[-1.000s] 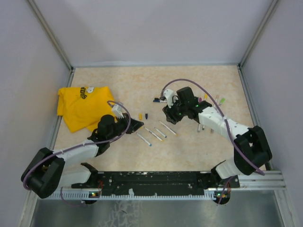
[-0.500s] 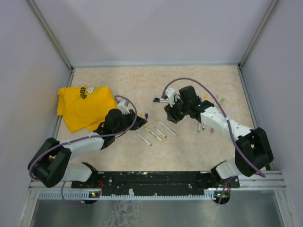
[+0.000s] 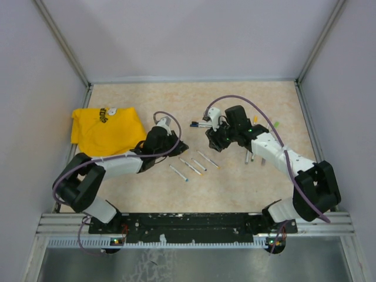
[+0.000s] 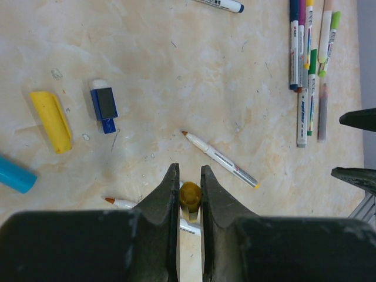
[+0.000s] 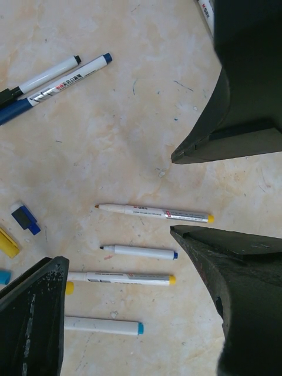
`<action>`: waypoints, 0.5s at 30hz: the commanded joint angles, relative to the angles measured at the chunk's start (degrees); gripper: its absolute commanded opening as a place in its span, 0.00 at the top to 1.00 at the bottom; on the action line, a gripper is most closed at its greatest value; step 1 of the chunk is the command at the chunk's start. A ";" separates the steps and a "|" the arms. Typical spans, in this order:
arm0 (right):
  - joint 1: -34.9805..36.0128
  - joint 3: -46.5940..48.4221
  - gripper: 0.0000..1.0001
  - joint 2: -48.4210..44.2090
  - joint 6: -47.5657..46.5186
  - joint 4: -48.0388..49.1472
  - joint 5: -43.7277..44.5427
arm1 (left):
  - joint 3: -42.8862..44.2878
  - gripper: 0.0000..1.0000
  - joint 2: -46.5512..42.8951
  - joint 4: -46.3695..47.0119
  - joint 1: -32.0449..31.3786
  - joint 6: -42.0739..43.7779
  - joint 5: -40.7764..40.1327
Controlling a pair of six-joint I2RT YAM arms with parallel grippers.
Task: Open the pen caps
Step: Place the pen at the center of the board.
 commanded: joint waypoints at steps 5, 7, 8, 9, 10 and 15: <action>-0.78 -0.14 0.53 -2.63 -0.45 1.08 -0.77 | 5.47 1.00 5.63 -2.92 -1.18 -1.56 -1.64; -0.86 -0.14 0.53 -2.63 -0.41 1.10 -0.74 | 6.61 1.00 6.89 -3.65 -1.37 -1.55 -1.73; -0.87 -0.10 0.53 -2.64 -0.44 1.12 -0.73 | 7.18 1.00 7.38 -3.92 -1.45 -1.54 -1.84; -0.87 -0.09 0.53 -2.64 -0.40 1.06 -0.73 | 7.63 1.00 7.82 -4.14 -1.54 -1.48 -1.94; -0.92 -0.12 0.53 -2.72 -0.39 1.07 -0.76 | 8.14 1.00 8.18 -4.37 -1.62 -1.36 -2.02; -1.03 -0.15 0.53 -2.62 -0.45 1.20 -0.74 | 9.85 1.00 9.40 -4.93 -1.73 -1.07 -2.16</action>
